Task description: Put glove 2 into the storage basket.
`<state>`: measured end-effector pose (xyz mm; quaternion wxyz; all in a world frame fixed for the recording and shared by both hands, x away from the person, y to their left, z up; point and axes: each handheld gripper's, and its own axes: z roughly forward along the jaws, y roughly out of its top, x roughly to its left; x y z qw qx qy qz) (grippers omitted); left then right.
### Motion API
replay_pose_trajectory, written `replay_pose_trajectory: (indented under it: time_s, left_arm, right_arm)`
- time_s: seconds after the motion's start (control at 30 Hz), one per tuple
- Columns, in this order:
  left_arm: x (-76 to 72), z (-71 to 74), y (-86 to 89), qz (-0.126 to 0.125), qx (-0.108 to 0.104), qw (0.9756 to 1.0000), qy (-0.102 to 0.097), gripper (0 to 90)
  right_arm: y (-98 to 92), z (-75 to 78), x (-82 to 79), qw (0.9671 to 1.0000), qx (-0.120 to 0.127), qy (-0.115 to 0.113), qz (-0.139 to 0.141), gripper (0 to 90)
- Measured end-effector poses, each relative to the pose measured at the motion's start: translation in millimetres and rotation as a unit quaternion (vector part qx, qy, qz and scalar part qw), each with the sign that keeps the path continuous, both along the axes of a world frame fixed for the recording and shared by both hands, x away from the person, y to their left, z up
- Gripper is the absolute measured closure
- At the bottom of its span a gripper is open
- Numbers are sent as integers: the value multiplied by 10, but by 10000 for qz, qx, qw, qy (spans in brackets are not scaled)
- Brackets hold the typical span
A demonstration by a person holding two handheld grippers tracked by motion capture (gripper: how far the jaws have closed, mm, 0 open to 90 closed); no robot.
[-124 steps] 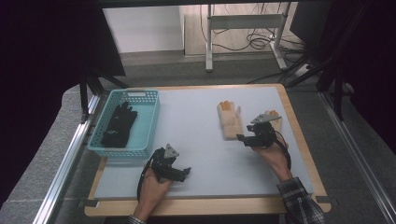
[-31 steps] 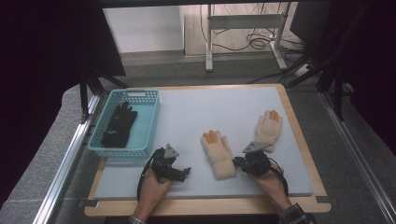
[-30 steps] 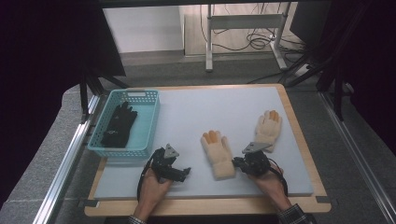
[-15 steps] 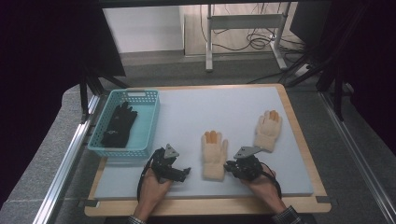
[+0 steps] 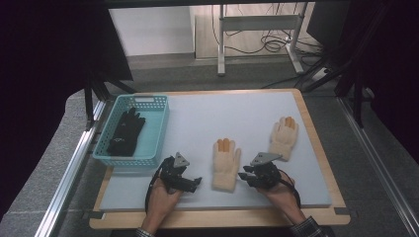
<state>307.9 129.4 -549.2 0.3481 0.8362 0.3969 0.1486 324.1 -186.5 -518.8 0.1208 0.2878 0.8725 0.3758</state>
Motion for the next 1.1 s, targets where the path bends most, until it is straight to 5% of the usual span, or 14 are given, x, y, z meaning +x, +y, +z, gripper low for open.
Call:
replay_pose_trajectory:
  time_s: [0.27,0.47,0.63,0.87,1.1]
  left_arm:
    - [1,2,3,-15,22,10000,7,19]
    - [2,2,3,-15,22,10000,11,18]
    - [2,2,4,-15,23,10000,13,18]
    - [3,2,4,-15,21,10000,16,18]
    - [3,2,4,-15,21,10000,17,18]
  right_arm:
    - [-292,117,167,9988,116,-41,-476,611]
    - [-653,227,358,9942,189,-154,-1044,669]
    - [-996,333,517,9870,161,-266,-1574,740]
    - [-1393,379,771,9712,141,-336,-2355,779]
    - [-1544,270,973,9611,266,-229,-2739,658]
